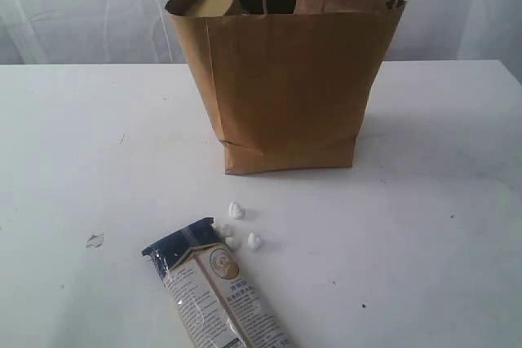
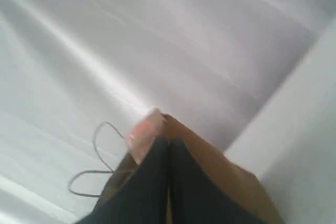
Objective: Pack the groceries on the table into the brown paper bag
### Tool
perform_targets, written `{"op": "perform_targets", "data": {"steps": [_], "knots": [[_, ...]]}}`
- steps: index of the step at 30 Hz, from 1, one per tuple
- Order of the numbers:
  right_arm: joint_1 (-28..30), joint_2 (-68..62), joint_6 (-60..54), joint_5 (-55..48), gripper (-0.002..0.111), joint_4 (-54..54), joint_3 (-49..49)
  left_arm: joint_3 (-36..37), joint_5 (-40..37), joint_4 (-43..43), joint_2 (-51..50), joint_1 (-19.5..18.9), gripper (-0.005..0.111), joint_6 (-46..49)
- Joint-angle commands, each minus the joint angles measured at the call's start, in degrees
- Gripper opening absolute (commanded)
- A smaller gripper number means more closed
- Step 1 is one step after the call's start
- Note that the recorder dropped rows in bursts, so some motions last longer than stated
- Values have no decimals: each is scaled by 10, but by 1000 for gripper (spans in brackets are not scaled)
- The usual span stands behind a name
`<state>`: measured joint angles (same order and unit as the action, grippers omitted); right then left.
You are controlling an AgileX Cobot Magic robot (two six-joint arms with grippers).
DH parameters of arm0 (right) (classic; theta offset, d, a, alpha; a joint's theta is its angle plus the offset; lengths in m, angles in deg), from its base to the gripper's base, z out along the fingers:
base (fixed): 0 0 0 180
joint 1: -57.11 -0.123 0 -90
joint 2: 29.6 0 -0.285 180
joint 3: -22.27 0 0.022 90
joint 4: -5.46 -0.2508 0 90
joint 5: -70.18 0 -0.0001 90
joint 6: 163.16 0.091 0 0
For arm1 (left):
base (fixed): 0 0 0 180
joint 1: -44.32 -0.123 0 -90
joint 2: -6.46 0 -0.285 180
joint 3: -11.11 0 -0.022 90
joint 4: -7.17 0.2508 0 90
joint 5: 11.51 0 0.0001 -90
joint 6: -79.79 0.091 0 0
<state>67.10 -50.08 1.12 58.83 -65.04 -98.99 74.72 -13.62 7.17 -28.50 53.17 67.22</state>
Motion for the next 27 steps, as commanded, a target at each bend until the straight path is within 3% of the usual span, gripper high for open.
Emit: {"op": "perform_targets", "data": {"steps": [1, 4, 6, 8, 11, 15, 18, 23, 27], "knots": [[-2, -75, -274, -132, 0, -9, -137, 39, 43, 0, 22, -1, 0, -7], [-2, -177, -433, -326, 0, 8, -191, 69, 91, 0, 22, -1, 0, -7], [-2, -252, -461, -411, 0, 66, -198, 82, 120, 0, 22, -1, 0, -7], [-2, -331, -461, -396, 0, 178, -198, 88, 135, 0, 22, -1, 0, -7], [-2, -439, -449, -291, 0, 331, -198, 88, 136, 0, 22, -1, 0, 4], [-8, -516, -374, -293, 0, 337, -248, 88, 129, 0, 22, -1, 0, 100], [-44, -551, -359, -333, 0, 330, -292, 88, 123, 0, 22, -1, 0, 126], [-161, -589, -322, -330, 0, 377, -323, 88, 123, 0, 22, -1, 0, 126], [-269, -623, -195, -330, 0, 494, -323, 88, 123, 0, 22, -1, 0, 126]]}}
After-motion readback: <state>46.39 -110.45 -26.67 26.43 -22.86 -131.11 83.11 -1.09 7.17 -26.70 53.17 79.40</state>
